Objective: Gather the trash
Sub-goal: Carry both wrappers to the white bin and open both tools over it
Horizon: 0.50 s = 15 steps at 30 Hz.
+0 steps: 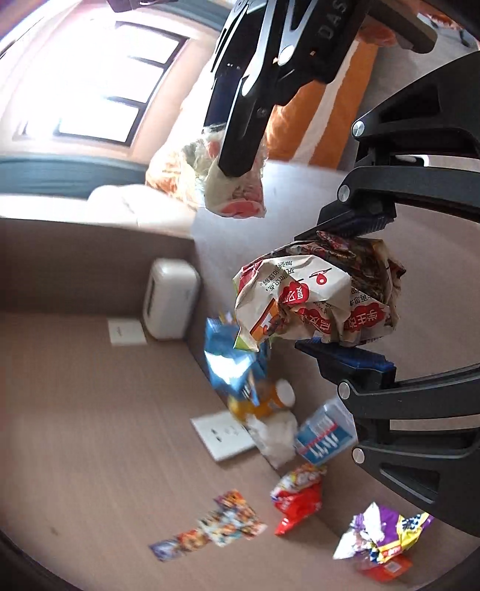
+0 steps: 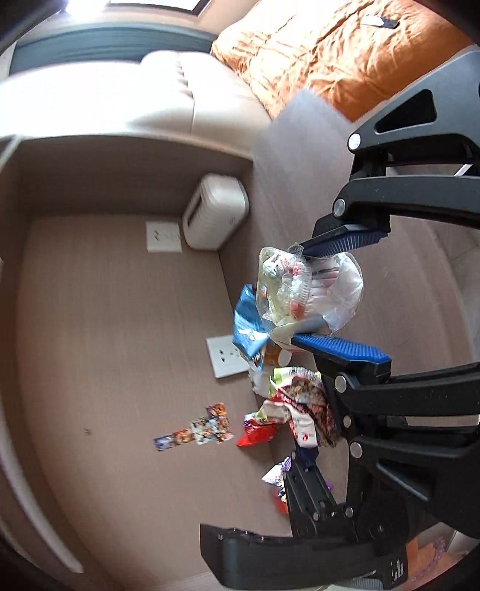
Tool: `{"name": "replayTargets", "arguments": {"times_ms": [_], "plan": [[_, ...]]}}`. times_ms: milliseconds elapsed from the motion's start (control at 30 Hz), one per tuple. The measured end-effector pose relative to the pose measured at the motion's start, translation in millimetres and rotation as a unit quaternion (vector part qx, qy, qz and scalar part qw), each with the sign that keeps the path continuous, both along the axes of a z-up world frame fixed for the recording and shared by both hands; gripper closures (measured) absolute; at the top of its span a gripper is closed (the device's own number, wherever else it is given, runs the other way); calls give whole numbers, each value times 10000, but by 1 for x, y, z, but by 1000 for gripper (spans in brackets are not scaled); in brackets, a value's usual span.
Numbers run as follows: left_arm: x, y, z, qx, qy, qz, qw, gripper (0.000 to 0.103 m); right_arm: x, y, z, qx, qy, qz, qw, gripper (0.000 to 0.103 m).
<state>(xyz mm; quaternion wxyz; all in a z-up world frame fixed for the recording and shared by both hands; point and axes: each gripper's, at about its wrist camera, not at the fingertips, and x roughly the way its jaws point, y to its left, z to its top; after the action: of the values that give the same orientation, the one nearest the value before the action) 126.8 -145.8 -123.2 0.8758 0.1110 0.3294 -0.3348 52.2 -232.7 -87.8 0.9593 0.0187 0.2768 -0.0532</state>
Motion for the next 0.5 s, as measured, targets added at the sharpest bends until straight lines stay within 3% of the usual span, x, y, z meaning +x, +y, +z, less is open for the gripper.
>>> {"name": "replayTargets", "arguments": {"times_ms": [267, 500], "plan": [[-56, -54, 26, -72, -169, -607, 9980, 54, -74, -32, 28, -103, -203, -539, 9983, 60], [-103, -101, 30, -68, -217, -1147, 9931, 54, -130, -62, 39, -185, -276, -1072, 9937, 60]]}}
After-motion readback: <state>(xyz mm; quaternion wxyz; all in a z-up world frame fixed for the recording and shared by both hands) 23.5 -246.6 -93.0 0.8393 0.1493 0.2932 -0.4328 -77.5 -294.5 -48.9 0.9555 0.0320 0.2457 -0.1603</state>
